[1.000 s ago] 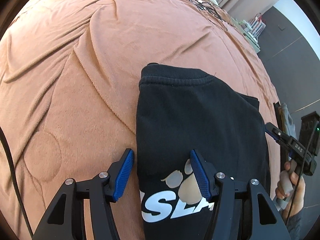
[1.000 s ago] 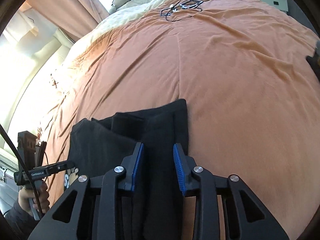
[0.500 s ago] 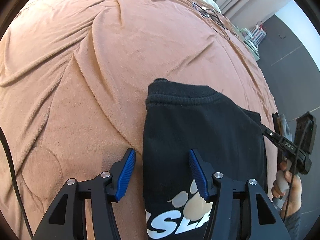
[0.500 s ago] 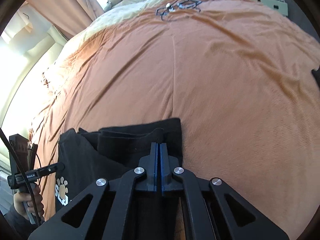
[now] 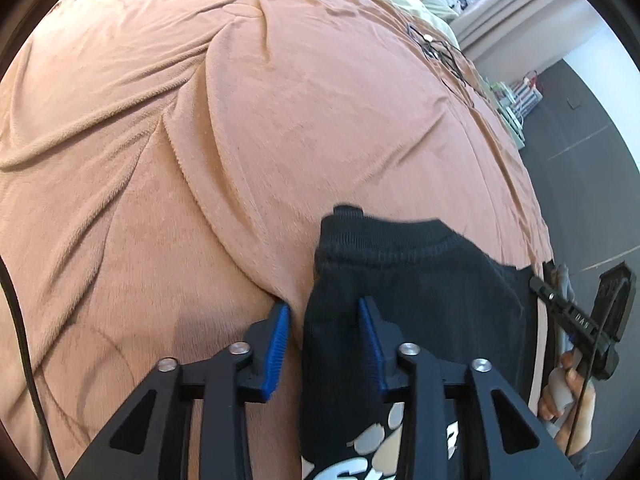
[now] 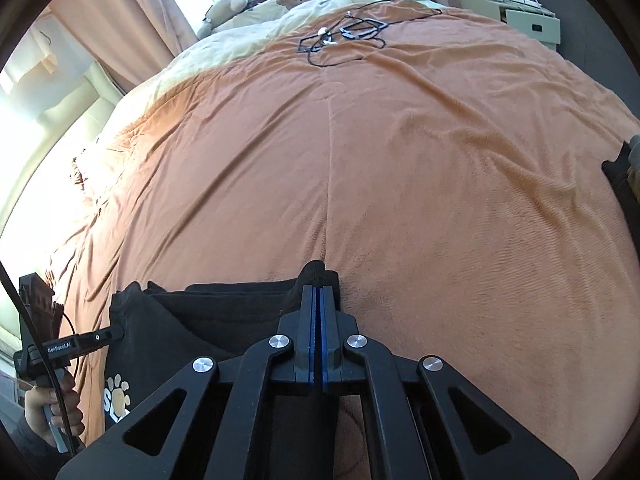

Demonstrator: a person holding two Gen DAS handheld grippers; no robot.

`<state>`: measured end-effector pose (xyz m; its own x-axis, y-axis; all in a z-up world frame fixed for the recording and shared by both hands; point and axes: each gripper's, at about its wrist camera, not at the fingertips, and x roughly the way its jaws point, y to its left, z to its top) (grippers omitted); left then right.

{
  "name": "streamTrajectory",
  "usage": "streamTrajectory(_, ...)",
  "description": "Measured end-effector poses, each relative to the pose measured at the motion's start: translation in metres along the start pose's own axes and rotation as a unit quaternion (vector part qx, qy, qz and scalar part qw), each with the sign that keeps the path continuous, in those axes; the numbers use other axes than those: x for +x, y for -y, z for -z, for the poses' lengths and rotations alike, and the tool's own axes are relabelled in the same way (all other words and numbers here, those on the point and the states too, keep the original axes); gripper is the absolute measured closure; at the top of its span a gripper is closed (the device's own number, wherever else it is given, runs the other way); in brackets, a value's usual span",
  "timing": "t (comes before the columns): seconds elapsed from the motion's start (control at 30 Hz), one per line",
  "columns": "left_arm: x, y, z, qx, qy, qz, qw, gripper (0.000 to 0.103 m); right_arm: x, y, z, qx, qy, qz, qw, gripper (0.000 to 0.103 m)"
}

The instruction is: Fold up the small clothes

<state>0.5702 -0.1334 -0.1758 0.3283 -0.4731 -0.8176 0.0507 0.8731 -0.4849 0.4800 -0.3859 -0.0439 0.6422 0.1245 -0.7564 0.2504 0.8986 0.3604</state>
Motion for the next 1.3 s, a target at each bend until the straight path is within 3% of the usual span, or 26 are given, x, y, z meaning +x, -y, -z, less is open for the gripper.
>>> streamTrajectory(0.1,0.001,-0.003,-0.008,-0.008,0.002,0.007,0.9999,0.091,-0.002,-0.001,-0.005,0.003,-0.001,0.002,1.000,0.103)
streamTrajectory(0.17,0.000,-0.004,-0.010,-0.017,0.005,0.011,0.9998,0.094,-0.005,-0.003,-0.006,0.004,0.002,0.002,1.000,0.103)
streamTrajectory(0.3,-0.002,-0.007,-0.008,-0.030,0.015,0.017,0.9993,0.095,-0.011,-0.005,-0.006,-0.007,0.006,0.005,1.000,0.103)
streamTrajectory(0.43,0.000,-0.014,-0.008,-0.053,-0.006,0.028,0.9982,0.087,-0.004,0.000,-0.006,0.010,-0.044,0.014,0.999,0.102)
streamTrajectory(0.5,-0.003,-0.018,-0.008,-0.069,-0.013,0.039,0.9968,0.079,-0.007,0.001,-0.002,0.005,-0.052,-0.001,0.999,0.091)
streamTrajectory(0.57,-0.007,-0.019,-0.007,-0.065,-0.017,0.041,0.9969,0.078,-0.010,0.007,0.001,0.012,-0.062,-0.018,0.998,0.047)
streamTrajectory(0.63,-0.008,-0.021,-0.003,-0.058,-0.022,0.047,0.9969,0.078,-0.012,0.015,0.006,0.023,-0.066,-0.037,0.997,0.038)
streamTrajectory(0.87,-0.008,-0.022,0.009,-0.041,-0.036,0.075,0.9957,0.078,-0.012,0.042,0.027,0.043,-0.111,-0.159,0.980,0.038)
streamTrajectory(1.13,-0.002,-0.020,0.012,-0.021,-0.042,0.093,0.9946,0.078,0.004,0.053,0.019,0.022,-0.116,-0.190,0.975,0.039)
streamTrajectory(1.3,0.006,-0.017,0.003,-0.016,-0.043,0.099,0.9940,0.079,0.025,0.040,0.013,0.003,-0.120,-0.193,0.974,0.051)
